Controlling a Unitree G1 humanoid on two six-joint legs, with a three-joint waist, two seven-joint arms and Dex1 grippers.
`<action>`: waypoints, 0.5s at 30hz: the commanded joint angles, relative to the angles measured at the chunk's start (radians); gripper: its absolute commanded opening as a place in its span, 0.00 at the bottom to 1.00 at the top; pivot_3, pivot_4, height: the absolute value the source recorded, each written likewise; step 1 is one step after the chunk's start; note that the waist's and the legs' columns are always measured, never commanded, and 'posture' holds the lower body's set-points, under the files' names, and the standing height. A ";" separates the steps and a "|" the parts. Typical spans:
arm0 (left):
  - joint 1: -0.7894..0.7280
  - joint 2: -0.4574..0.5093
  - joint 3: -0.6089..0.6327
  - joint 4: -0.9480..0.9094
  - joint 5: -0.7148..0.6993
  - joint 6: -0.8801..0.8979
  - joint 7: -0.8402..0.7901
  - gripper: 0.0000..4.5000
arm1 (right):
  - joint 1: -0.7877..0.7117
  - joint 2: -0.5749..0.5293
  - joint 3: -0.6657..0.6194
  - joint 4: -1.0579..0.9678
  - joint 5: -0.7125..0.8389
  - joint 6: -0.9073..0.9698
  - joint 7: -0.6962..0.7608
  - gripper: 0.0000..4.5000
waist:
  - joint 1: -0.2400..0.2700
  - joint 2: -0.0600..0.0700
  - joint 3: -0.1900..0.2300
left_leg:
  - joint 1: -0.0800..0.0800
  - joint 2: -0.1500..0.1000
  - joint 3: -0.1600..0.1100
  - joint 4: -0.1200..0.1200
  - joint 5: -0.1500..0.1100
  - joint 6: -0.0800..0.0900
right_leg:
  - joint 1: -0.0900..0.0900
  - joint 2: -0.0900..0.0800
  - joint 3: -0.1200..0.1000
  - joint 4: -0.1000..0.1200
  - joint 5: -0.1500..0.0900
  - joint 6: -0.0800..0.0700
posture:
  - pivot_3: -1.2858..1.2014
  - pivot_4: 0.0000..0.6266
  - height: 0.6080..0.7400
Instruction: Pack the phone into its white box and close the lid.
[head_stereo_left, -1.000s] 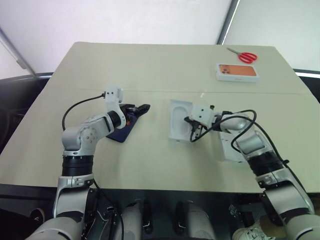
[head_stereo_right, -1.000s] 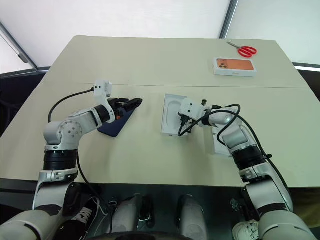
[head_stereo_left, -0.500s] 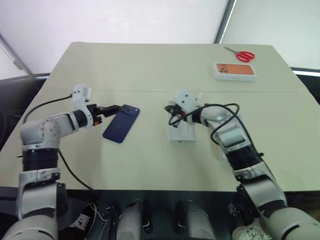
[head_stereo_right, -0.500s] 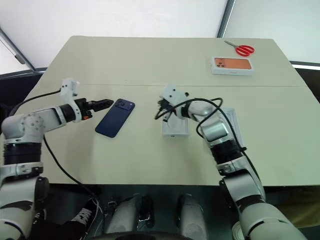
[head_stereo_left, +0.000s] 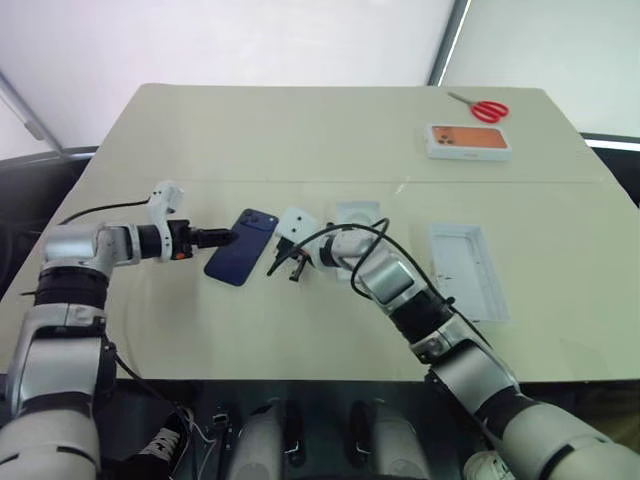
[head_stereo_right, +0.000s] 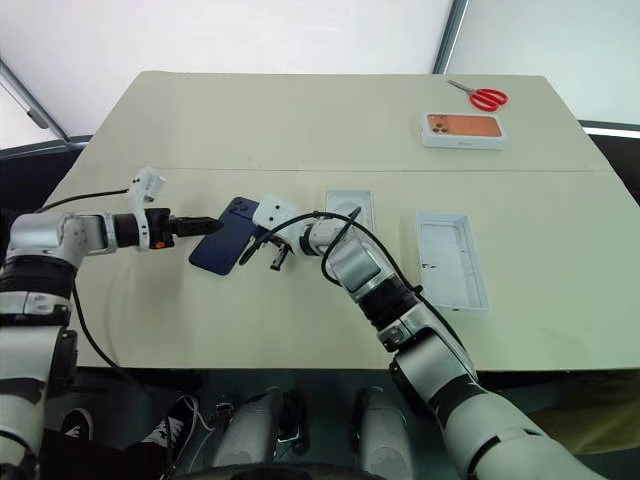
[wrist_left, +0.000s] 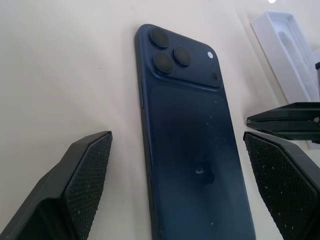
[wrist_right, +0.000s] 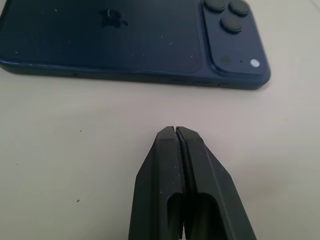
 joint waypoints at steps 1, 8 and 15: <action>-0.011 -0.028 -0.050 0.085 0.077 -0.031 -0.019 0.99 | -0.019 0.016 0.022 0.007 -0.012 0.005 0.008 0.01 | 0.000 0.000 -0.001 | 0.001 0.000 0.000 0.000 0.000 0.000 | 0.000 0.000 0.000 0.000 0.000 0.000 | 0.52 0.24 0.98; -0.006 -0.067 -0.070 0.079 0.105 0.026 -0.076 0.99 | -0.048 0.036 -0.002 0.048 -0.008 -0.016 -0.014 0.01 | 0.001 0.000 -0.002 | 0.002 0.000 0.000 0.000 0.000 0.000 | 0.001 0.000 0.001 0.001 0.000 -0.001 | 0.52 0.24 0.98; 0.042 -0.104 -0.071 -0.046 0.062 0.215 -0.112 0.99 | -0.059 0.048 0.003 0.058 -0.014 -0.074 -0.016 0.01 | 0.001 0.000 -0.003 | 0.002 0.000 0.000 0.000 0.001 0.002 | 0.002 -0.001 0.001 0.001 -0.001 0.000 | 0.52 0.24 0.98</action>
